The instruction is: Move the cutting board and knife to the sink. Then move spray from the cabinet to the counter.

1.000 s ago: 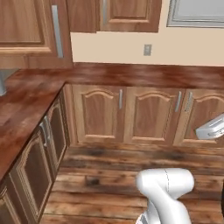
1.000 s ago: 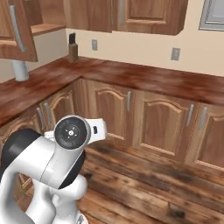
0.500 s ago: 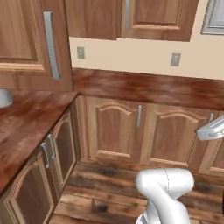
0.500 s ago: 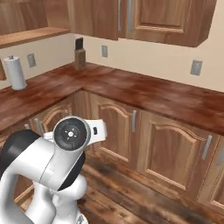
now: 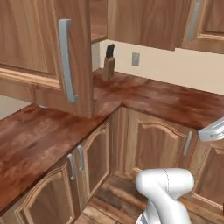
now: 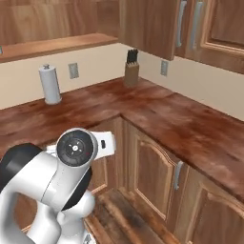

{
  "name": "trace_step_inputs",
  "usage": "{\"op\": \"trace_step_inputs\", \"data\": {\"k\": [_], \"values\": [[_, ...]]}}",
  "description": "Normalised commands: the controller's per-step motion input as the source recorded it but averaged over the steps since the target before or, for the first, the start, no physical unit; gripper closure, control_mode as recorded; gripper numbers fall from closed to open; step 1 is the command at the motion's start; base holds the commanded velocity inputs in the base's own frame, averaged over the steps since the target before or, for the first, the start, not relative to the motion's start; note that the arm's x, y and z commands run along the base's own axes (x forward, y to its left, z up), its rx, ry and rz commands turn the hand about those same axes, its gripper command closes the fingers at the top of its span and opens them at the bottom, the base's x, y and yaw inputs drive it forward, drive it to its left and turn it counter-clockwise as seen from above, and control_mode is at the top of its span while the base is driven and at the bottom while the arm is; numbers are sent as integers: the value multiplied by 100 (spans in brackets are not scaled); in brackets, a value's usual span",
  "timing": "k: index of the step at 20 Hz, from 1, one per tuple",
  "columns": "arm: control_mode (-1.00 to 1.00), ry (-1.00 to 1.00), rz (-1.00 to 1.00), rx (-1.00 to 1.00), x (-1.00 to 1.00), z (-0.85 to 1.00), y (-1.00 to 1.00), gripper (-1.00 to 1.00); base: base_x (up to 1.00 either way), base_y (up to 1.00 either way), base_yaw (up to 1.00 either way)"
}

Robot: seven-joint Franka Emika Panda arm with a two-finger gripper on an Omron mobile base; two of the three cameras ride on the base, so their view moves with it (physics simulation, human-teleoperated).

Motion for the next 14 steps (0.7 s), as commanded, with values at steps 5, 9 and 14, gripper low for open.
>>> {"op": "trace_step_inputs", "data": {"k": [5, 9, 14], "values": [[100, 0, 0, 0, 0, 0, 0, -100, 100, 1, 60], [100, 0, 0, 0, 0, 0, 0, -100, 100, 11, 53], [100, 0, 0, 0, 0, 0, 0, -100, 100, 15, 45]]}}
